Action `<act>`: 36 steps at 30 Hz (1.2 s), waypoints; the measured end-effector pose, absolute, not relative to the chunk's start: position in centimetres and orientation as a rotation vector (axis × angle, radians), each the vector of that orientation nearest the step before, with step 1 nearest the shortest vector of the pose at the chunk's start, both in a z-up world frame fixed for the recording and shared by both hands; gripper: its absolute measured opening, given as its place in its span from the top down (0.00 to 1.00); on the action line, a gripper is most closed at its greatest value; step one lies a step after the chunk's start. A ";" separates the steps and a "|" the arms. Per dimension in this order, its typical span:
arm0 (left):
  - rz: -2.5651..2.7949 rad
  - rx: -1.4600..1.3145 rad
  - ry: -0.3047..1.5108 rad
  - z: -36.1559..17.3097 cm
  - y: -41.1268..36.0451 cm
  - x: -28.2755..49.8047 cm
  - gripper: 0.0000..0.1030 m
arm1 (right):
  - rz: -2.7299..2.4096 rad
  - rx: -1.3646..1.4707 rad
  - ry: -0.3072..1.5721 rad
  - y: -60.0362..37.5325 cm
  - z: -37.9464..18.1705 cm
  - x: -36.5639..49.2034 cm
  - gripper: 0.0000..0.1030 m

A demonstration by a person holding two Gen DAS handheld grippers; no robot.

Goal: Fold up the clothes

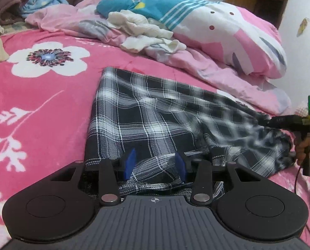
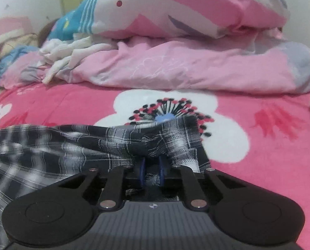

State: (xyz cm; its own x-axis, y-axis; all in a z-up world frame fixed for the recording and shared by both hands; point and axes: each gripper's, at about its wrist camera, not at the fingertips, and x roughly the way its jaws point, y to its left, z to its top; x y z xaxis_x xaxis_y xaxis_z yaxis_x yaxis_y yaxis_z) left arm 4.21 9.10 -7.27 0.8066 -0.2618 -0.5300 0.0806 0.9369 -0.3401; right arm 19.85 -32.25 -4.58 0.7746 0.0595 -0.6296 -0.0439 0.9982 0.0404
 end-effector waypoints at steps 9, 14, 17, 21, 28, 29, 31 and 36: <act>-0.192 -0.334 0.624 -7.2 9.5 3.7 0.60 | 0.374 0.060 0.770 -21.2 -2.6 23.6 0.83; -0.214 -0.311 0.632 -7.2 9.7 3.8 0.60 | 0.275 0.040 0.850 -17.3 -6.6 29.7 0.84; -0.219 -0.332 0.639 -7.1 10.1 3.7 0.60 | 0.224 0.051 0.863 -16.6 -5.7 30.7 0.83; -0.218 -0.353 0.645 -7.0 10.4 3.8 0.60 | 0.314 -0.012 0.814 -14.8 -2.9 27.3 0.81; -0.218 -0.380 0.646 -7.1 10.7 3.7 0.60 | 0.378 -0.037 0.829 -13.4 -2.2 23.6 0.77; -0.218 -0.387 0.647 -7.1 10.9 3.7 0.60 | 0.362 -0.033 0.820 -14.0 -2.2 22.9 0.77; -0.220 -0.401 0.649 -7.1 11.1 3.6 0.60 | 0.331 -0.039 0.820 -15.7 -2.6 21.3 0.77; -0.225 -0.432 0.654 -7.1 11.4 3.6 0.60 | 0.208 -0.132 0.861 -20.8 -5.4 16.5 0.77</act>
State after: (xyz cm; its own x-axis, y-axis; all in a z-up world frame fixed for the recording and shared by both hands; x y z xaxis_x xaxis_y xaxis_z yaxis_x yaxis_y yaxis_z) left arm 3.59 11.44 -7.11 0.7738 -0.3348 -0.5377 0.0679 0.8878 -0.4551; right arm 16.50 -20.83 -5.44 0.6336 0.1281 -0.7630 -0.2346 0.9716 -0.0318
